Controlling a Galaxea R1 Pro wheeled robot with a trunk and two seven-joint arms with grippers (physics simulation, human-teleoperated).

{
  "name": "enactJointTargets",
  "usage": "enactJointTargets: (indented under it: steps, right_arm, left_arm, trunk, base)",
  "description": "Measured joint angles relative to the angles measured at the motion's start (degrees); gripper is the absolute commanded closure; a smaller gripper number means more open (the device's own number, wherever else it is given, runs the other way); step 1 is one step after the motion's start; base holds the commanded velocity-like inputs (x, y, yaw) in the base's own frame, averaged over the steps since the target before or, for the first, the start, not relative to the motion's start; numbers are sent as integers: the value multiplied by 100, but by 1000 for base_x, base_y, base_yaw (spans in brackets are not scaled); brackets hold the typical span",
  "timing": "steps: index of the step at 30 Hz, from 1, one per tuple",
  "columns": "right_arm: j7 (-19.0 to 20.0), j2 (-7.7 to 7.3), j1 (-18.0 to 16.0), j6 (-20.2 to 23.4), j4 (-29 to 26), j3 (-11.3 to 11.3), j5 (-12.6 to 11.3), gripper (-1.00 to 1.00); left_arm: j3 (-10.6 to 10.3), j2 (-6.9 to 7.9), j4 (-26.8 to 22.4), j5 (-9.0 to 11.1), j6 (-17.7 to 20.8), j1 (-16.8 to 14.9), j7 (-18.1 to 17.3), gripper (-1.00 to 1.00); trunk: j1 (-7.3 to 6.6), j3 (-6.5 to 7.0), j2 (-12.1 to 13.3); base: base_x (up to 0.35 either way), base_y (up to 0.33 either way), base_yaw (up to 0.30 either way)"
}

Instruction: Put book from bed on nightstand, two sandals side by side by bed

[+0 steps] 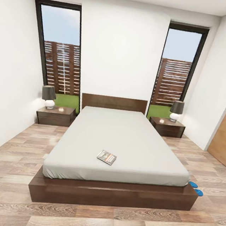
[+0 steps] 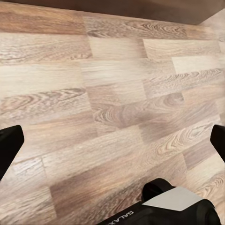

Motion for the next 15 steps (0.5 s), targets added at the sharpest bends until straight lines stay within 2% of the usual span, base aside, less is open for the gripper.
enactJointTargets:
  steps: [15]
  right_arm:
    - [0,0,0,1,0,0,0,-100]
  left_arm:
    - [1,0,0,0,-2,0,-2,-100]
  trunk:
    - [0,-135,0]
  base:
    - [0,0,0]
